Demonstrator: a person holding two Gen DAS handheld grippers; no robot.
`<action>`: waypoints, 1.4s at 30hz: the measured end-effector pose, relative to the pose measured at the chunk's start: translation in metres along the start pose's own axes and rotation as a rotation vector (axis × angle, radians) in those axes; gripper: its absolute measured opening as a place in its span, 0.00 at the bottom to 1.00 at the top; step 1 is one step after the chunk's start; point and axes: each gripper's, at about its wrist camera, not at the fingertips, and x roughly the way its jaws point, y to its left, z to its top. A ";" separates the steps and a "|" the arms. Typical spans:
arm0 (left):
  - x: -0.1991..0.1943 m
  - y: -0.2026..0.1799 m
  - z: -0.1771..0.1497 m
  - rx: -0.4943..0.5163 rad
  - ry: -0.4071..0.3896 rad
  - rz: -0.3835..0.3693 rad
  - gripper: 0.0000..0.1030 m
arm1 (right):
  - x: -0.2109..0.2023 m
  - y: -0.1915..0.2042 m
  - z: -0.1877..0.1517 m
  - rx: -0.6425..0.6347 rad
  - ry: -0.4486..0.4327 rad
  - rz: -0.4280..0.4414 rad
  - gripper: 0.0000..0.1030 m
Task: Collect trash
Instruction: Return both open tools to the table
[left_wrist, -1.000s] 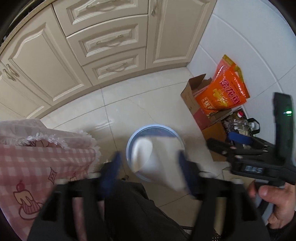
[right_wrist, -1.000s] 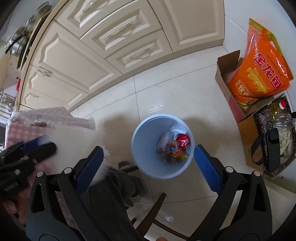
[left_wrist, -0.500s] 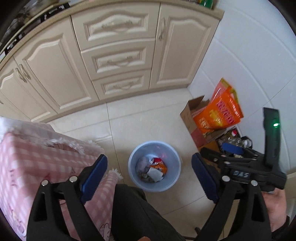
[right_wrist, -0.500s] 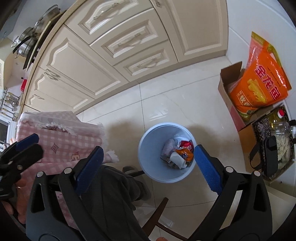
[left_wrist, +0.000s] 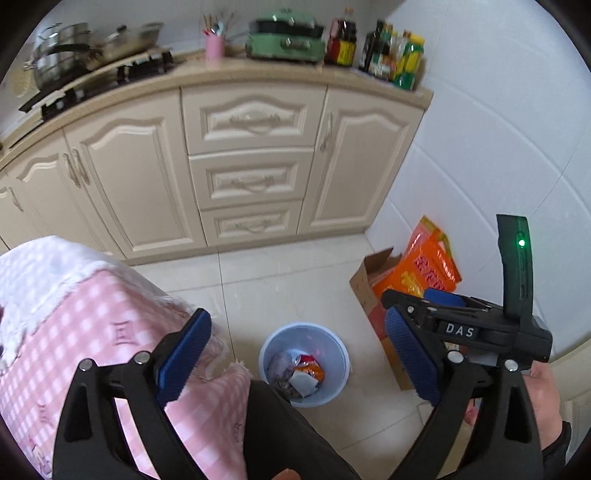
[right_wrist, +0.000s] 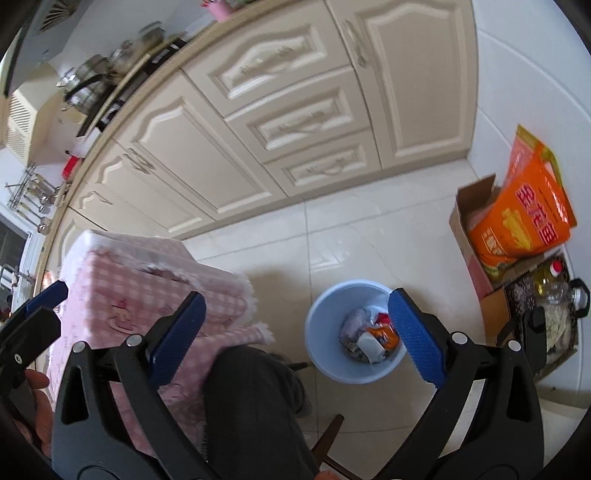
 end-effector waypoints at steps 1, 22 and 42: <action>-0.009 0.004 -0.001 -0.010 -0.017 -0.001 0.90 | -0.004 0.008 0.002 -0.012 -0.008 0.007 0.94; -0.175 0.161 -0.049 -0.282 -0.265 0.252 0.90 | -0.028 0.245 0.009 -0.393 -0.060 0.249 0.94; -0.259 0.276 -0.127 -0.471 -0.342 0.540 0.91 | -0.011 0.418 -0.045 -0.708 -0.003 0.447 0.94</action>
